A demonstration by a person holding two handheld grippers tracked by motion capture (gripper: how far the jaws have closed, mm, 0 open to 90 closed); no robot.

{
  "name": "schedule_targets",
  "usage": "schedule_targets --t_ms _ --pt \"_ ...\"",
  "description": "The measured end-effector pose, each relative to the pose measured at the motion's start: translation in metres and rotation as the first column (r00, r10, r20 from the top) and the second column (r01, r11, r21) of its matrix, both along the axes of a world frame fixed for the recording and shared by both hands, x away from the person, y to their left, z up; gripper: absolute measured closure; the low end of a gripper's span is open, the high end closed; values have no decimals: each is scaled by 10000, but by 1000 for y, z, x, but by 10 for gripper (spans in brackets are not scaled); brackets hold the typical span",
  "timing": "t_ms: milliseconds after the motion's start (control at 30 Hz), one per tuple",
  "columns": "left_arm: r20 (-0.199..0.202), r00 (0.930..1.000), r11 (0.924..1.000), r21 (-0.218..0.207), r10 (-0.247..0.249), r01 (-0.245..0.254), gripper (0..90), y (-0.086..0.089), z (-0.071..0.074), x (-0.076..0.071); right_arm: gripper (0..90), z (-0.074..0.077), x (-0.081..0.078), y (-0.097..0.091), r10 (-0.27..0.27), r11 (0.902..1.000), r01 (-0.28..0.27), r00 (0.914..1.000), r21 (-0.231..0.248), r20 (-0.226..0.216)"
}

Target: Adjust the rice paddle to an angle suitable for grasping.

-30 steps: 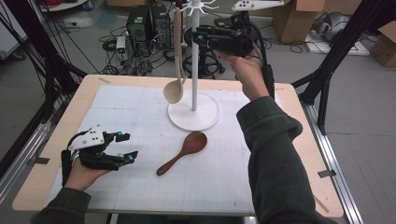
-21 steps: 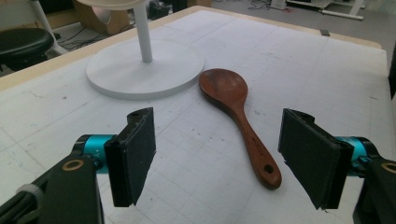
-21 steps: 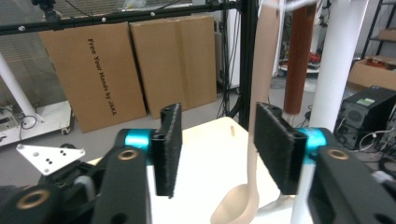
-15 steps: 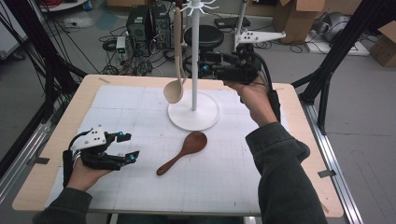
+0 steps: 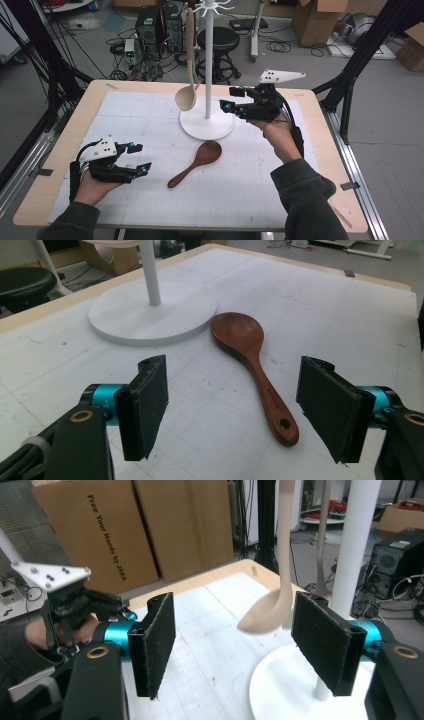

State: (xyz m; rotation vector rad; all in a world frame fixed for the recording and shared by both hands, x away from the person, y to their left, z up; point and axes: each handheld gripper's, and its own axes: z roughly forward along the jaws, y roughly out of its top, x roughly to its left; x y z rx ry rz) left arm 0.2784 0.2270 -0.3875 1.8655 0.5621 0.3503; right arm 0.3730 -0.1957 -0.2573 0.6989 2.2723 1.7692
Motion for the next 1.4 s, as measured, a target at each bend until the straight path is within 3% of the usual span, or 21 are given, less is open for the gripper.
schedule_targets --t_ms 200,567,967,1400 --pt "-62 10000 9999 -115 -20 20 311 -3 0 -2 296 -21 -14 -11 -60 9999 58 9999 -135 -146" --pt "-175 9993 9995 71 -316 317 348 -12 -3 -3 215 -55 -40 -28 -361 9992 355 9988 -210 -320" --pt "-228 9980 9978 278 -593 599 370 -26 -9 -5 191 -93 -62 -45 -715 9970 697 9960 -345 -536" --pt "-573 9933 9935 483 -1002 1030 565 -43 -21 -4 190 -126 -77 -58 -956 9941 920 9935 -579 -621"
